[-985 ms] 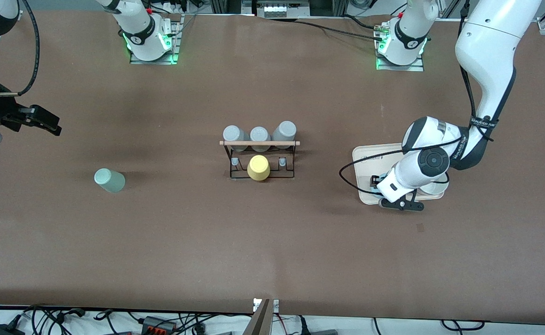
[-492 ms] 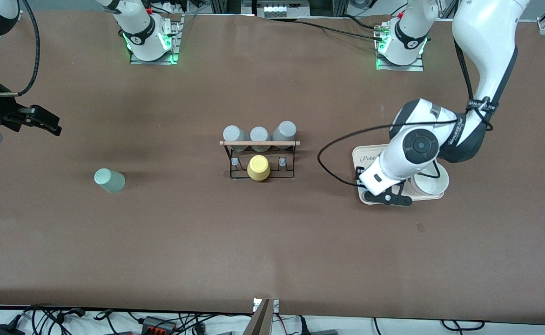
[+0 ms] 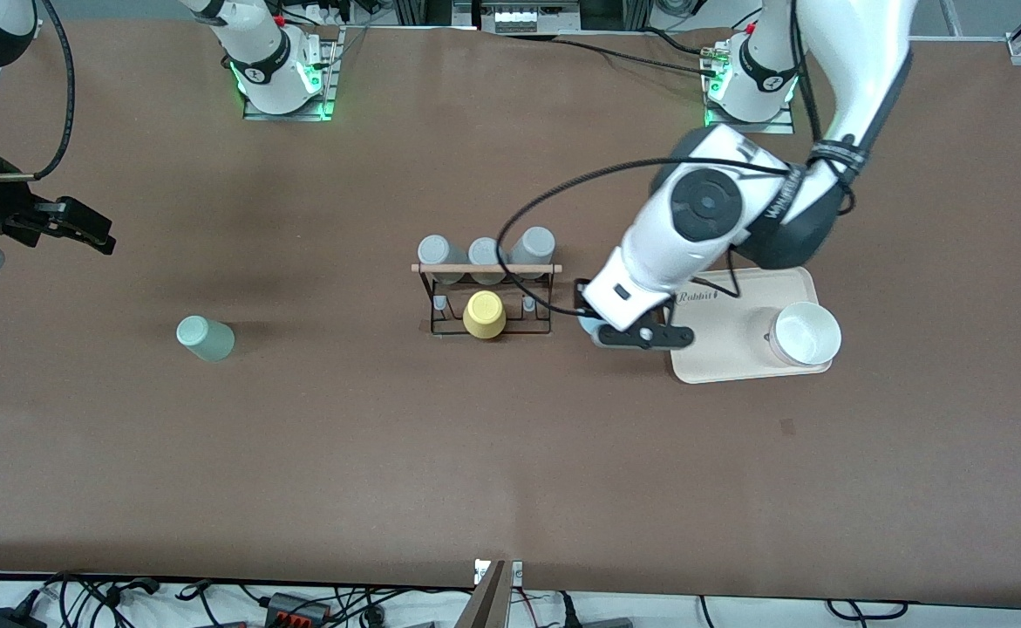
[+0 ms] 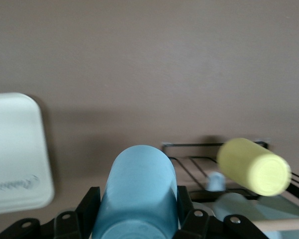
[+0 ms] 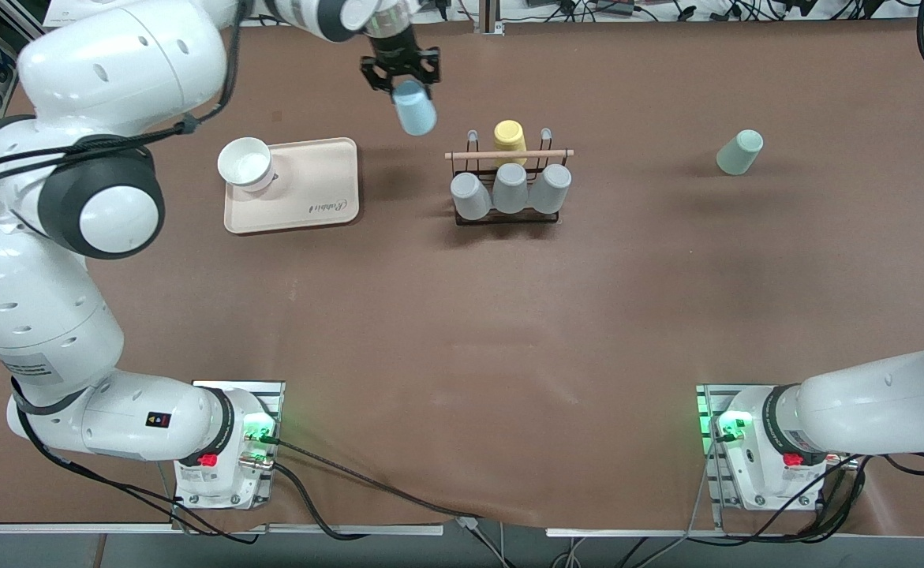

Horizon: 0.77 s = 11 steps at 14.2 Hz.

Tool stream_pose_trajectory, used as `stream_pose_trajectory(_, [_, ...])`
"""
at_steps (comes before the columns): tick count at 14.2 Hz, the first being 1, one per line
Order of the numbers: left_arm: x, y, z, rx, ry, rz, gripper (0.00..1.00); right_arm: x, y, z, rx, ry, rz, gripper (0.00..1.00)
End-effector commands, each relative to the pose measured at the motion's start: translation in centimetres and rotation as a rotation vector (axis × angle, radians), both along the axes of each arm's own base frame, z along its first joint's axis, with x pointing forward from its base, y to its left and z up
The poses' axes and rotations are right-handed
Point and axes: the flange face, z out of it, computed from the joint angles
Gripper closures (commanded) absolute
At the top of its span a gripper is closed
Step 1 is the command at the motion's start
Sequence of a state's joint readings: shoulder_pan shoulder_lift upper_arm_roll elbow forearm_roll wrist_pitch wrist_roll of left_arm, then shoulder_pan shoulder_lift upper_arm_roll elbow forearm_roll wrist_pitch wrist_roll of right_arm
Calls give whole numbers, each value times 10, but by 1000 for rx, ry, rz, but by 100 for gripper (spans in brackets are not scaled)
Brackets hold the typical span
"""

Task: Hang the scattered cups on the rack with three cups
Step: 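Lift the blue cup with the left gripper and carry it toward the rack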

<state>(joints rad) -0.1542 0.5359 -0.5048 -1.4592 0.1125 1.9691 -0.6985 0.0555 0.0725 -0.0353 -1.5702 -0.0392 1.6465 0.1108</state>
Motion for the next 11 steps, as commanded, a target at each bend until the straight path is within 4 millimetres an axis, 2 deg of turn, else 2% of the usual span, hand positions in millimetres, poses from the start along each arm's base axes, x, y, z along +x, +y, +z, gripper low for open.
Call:
stream_pose_trajectory(1, [4,-27,-2,-33,31,61,100,-1,4,4,9,-1,-4,0])
stream_pose_trajectory(3, [9,-40,-14,-43,48,100,100,3,8,-4,2,5,8,0])
stream_pose_trajectory(6, [1,-54,-22,-40,57,83,99,20,2,-37,-8,45,3,0])
stream_pose_trajectory(9, [-2,-60,-38,-34,90,115,100,37,-16,-87,-10,97,-27,0])
stream_pose_trajectory(11, [-11,-73,-40,-26,93,111,99,47,-17,-131,-15,101,-16,0])
